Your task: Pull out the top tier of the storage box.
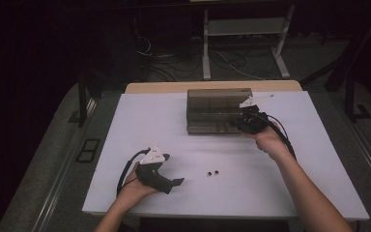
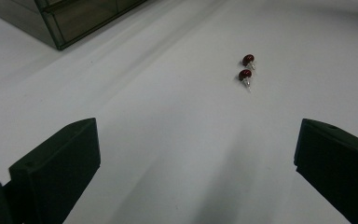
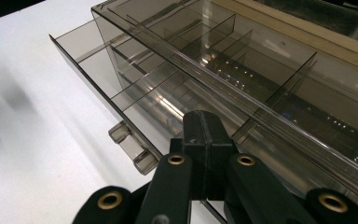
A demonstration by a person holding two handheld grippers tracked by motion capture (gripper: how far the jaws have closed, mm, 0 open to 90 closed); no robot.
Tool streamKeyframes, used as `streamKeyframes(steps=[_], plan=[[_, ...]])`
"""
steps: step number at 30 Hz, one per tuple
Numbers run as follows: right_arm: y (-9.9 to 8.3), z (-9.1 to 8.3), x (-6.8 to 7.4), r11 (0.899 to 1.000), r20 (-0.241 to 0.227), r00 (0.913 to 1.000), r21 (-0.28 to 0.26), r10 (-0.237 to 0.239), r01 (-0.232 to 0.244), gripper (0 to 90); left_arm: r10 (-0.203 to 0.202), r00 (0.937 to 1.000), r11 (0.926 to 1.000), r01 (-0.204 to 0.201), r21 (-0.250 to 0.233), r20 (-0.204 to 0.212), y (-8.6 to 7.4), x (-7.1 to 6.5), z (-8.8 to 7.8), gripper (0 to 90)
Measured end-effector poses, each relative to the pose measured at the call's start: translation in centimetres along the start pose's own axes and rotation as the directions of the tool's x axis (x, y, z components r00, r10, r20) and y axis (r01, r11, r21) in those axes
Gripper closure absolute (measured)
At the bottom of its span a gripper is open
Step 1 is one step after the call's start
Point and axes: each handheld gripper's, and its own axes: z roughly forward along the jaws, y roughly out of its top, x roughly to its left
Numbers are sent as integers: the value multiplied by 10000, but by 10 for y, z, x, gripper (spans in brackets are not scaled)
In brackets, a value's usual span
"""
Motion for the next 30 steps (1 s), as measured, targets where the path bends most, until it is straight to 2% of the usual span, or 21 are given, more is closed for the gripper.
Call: streamKeyframes(steps=[30], plan=[[-5, 4, 9, 9993, -154, 9996, 287, -242, 247, 888, 15, 10000, 10000, -15, -20, 17, 0, 0, 0, 0]])
